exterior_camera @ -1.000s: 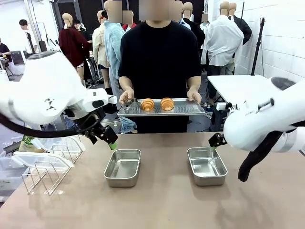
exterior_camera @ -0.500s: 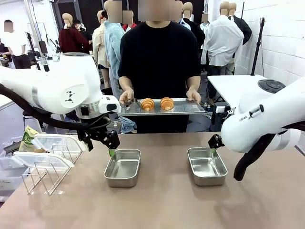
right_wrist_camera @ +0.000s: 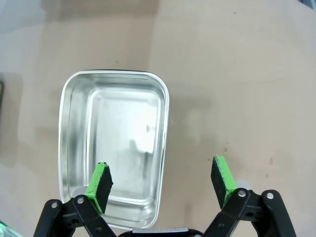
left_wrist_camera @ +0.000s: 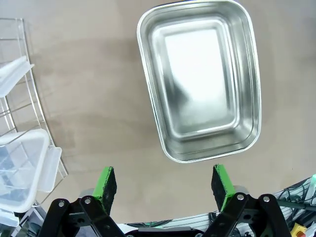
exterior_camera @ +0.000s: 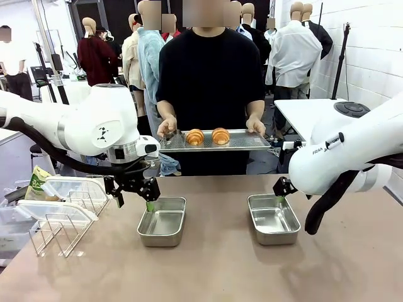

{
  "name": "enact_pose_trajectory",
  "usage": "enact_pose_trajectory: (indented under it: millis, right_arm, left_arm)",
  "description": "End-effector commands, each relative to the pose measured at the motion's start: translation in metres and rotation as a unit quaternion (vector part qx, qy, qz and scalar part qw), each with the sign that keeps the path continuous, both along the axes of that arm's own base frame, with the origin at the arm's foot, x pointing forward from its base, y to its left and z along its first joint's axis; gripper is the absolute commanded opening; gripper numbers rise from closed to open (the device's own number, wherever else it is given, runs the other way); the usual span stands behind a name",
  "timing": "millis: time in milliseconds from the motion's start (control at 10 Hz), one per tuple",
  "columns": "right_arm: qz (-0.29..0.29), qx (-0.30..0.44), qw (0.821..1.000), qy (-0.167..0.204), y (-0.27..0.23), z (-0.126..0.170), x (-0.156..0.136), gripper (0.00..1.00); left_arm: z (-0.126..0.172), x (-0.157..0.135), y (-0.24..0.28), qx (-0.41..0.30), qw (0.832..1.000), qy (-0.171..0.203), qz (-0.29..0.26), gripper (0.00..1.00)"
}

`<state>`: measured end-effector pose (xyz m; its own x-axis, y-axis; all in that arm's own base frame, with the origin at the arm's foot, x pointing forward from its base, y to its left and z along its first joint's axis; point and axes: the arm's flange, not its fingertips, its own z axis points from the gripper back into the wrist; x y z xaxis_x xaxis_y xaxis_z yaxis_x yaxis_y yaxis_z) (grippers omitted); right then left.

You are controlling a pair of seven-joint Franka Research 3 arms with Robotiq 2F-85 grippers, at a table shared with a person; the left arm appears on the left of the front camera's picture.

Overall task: Place the bread in airtight containers.
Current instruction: Lift both Airtight Container.

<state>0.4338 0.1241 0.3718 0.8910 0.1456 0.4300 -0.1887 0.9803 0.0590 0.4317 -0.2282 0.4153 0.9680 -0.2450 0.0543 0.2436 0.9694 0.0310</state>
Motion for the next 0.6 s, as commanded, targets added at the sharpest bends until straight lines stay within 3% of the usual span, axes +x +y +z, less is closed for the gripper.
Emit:
enact_pose_trajectory:
  millis: [0,100,300,500]
  right_arm:
    - [-0.001,0.001,1.000,-0.004,-0.001,-0.003,-0.001,1.00]
    - [0.000,0.000,1.000,0.000,0.000,0.000,0.000,1.00]
    - [0.022,0.014,0.997,0.079,0.013,0.011,0.002,1.00]
    - [-0.012,-0.011,0.996,0.084,0.020,0.001,0.012,1.00]
  left_arm:
    - [0.001,-0.003,-0.004,-0.001,1.000,0.000,-0.011,1.00]
    - [0.000,0.000,0.000,0.000,1.000,0.000,0.000,1.00]
    - [-0.013,0.013,-0.004,-0.012,0.998,0.020,0.053,1.00]
    - [-0.019,0.029,-0.006,-0.010,0.994,0.013,0.105,1.00]
